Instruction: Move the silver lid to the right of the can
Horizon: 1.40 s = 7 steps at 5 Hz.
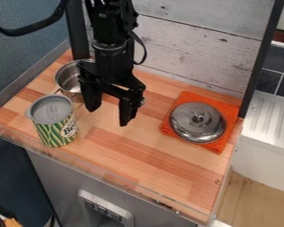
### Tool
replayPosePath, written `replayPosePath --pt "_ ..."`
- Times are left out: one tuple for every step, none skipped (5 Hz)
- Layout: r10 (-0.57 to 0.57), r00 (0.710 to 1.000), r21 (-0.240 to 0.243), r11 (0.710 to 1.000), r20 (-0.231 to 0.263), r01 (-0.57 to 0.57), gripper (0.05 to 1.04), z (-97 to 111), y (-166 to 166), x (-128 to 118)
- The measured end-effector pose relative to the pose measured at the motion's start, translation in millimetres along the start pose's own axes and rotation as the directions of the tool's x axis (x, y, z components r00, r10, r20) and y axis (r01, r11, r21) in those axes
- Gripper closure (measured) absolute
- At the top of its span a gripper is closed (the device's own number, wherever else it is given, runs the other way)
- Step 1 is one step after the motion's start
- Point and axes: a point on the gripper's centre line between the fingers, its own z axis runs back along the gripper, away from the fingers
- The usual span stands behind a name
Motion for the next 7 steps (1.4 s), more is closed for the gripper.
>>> replayPosePath --pt "0.01 0.999 -0.01 1.0 -0.033 -0.01 0.083 -9 -2 -1" --pt "-0.03 1.0 -0.024 0.999 -0.003 0.03 0.083 -13 -34 38" --pt "-0.057 0.998 -0.04 0.998 0.033 0.058 0.083 -17 -59 75" --pt "-0.121 0.989 -0.047 0.991 0.082 0.125 0.083 -19 -90 108" --pt "-0.128 0.989 -0.036 0.991 0.075 0.131 0.083 -24 -97 113" --pt "-0.131 0.99 -0.026 0.991 0.061 0.132 0.083 -23 -95 112" --pt "-0.122 0.991 0.003 0.993 0.048 0.122 0.083 -22 -91 113"
